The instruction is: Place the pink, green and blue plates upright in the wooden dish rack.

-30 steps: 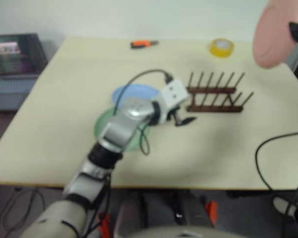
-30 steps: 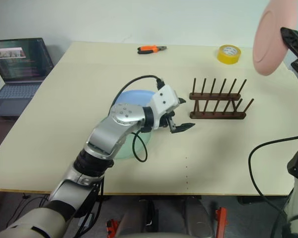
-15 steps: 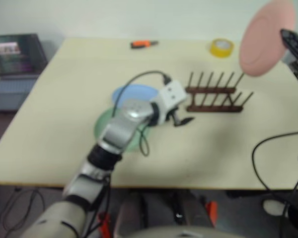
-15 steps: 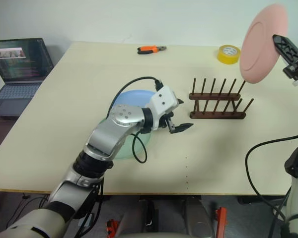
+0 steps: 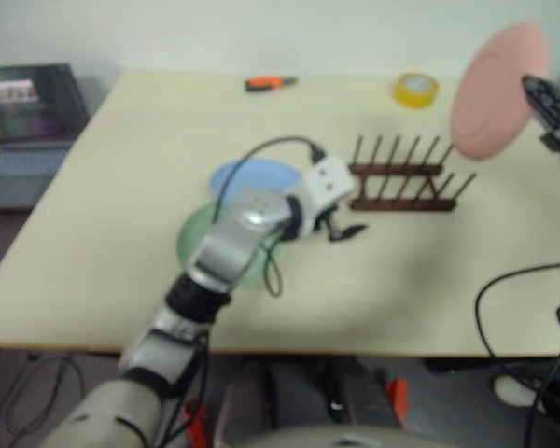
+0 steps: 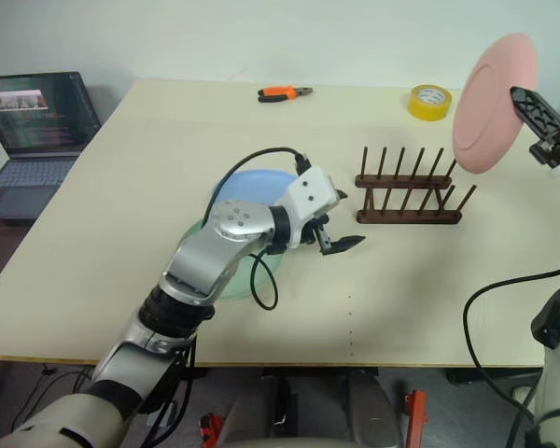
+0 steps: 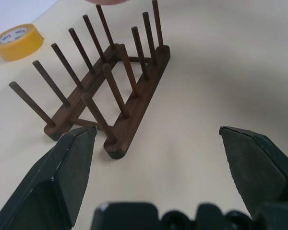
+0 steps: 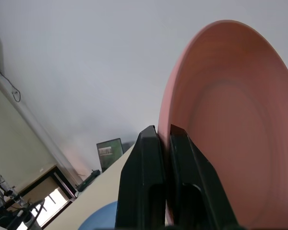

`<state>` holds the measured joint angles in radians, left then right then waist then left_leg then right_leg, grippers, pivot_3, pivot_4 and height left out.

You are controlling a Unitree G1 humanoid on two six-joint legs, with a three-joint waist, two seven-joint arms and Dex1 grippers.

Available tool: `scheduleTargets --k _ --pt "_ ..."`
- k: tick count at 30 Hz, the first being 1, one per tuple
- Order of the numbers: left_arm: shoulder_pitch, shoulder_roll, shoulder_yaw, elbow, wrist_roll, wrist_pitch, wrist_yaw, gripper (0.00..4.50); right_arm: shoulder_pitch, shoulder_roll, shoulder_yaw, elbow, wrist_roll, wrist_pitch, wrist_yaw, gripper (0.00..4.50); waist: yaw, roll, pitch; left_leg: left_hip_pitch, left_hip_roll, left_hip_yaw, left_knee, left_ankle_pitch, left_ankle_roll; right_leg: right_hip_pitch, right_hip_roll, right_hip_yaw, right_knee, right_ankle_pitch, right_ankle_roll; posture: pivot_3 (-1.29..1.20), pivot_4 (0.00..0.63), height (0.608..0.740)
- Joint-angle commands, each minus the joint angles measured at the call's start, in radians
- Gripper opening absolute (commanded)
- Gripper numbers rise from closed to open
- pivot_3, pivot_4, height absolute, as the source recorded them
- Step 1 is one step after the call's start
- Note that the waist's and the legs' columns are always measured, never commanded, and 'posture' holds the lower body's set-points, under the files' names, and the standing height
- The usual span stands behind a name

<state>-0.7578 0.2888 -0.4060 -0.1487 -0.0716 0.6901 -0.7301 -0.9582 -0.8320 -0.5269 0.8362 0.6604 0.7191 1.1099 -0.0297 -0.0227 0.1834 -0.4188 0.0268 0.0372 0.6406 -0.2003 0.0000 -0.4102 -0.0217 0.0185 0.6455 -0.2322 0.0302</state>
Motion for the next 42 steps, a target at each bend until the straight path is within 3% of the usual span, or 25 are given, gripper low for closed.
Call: scheduleTargets --k 1,29,33,42 --pt "-0.004 -0.003 -0.005 -0.039 0.007 -0.004 0.007 4.5 0.005 0.001 -0.022 -0.059 0.034 0.009 -0.005 0.02 -0.001 0.0 0.0 0.0 0.0 0.0 0.0 0.0 0.0 0.0 0.0 0.0 0.0 0.0 0.0 0.0 0.15 0.74" --pt "-0.002 -0.003 -0.015 -0.034 0.028 0.002 0.009 4.5 0.116 0.034 -0.024 -0.169 0.065 0.006 -0.079 0.02 0.0 0.0 0.0 0.0 0.0 0.0 0.0 0.0 0.0 0.0 0.0 0.0 0.0 0.0 0.001 0.0 0.15 0.74" --pt "0.004 -0.004 -0.014 -0.038 0.029 0.008 0.017 4.5 0.119 0.035 -0.014 -0.165 0.064 0.012 -0.08 1.04 0.0 0.0 0.0 0.0 0.0 0.0 0.0 0.0 0.0 0.0 0.0 0.0 0.0 0.0 0.001 0.0 0.15 0.74" --pt "0.005 0.012 -0.014 -0.036 0.033 0.006 0.019 4.5 0.131 0.038 -0.003 -0.18 0.048 -0.016 -0.086 4.25 0.0 0.0 0.0 0.0 0.0 0.0 0.0 0.0 0.0 0.0 0.0 0.0 0.0 0.0 0.001 0.0 0.15 0.74"
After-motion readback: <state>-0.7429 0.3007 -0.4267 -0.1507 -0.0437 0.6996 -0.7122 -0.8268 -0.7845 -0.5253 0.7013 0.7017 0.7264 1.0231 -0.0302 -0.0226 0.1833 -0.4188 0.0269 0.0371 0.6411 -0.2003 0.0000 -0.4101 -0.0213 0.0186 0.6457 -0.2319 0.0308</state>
